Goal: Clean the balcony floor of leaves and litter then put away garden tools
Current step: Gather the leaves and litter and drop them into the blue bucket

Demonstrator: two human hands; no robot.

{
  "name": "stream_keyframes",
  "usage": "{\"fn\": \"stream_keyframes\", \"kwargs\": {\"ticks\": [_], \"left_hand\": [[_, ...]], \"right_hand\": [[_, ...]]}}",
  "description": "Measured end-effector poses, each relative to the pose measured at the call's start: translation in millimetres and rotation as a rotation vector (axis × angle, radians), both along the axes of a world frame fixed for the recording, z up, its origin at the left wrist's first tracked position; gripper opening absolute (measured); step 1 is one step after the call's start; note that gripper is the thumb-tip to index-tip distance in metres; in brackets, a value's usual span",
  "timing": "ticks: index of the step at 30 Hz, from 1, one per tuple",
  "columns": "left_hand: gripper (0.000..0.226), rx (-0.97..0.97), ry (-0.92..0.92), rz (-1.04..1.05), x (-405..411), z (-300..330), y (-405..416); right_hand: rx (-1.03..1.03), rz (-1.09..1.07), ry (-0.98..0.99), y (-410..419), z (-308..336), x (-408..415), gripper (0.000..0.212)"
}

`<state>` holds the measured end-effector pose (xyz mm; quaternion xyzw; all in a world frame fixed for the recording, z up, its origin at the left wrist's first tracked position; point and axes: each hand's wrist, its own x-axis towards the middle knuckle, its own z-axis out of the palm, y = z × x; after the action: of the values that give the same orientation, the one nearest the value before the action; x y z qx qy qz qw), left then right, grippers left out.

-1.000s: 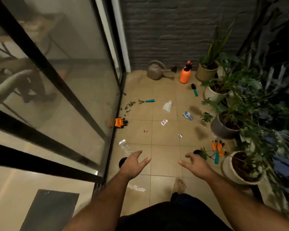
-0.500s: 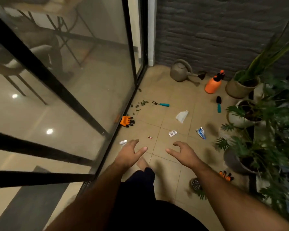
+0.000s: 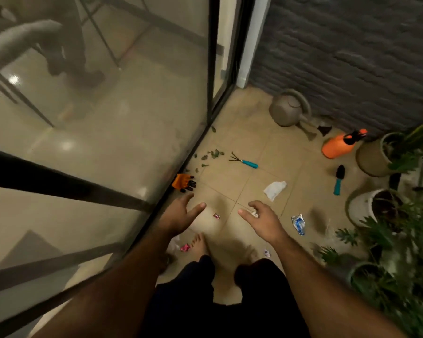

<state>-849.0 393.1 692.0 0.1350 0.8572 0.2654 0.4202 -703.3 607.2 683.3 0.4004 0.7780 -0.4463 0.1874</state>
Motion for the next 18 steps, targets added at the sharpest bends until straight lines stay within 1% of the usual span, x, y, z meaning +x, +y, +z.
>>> {"fn": "stream_keyframes", "kwargs": {"ticks": [3,5,8,11,13,16,18], "left_hand": [[0.076,-0.038,-0.054,0.128,-29.4,-26.1,9.9],[0.073,-0.075,-0.104,0.240,-43.5,-58.7,15.4],[0.065,-0.116,-0.169,0.372,-57.2,-123.6,19.4],[0.063,-0.125,-0.215,0.528,-69.3,-220.2,25.0],[0.062,-0.093,-0.226,0.658,-77.8,-284.8,29.0],[0.058,0.013,-0.239,0.859,-84.9,-391.8,40.7],[0.059,0.079,-0.235,0.998,-94.1,-449.4,47.2]], "right_hand": [[-0.050,0.068,-0.035,9.8,-27.2,-43.0,0.058],[-0.082,0.113,-0.045,17.1,-59.4,-68.7,0.056],[-0.132,0.198,-0.072,23.8,-123.7,-100.9,0.053],[-0.181,0.330,-0.087,33.6,-219.9,-130.8,0.051],[-0.177,0.394,-0.074,39.9,-283.7,-147.6,0.051],[-0.154,0.433,-0.032,42.2,-389.6,-167.3,0.052],[-0.150,0.442,-0.008,39.6,-446.8,-181.7,0.053]]}}
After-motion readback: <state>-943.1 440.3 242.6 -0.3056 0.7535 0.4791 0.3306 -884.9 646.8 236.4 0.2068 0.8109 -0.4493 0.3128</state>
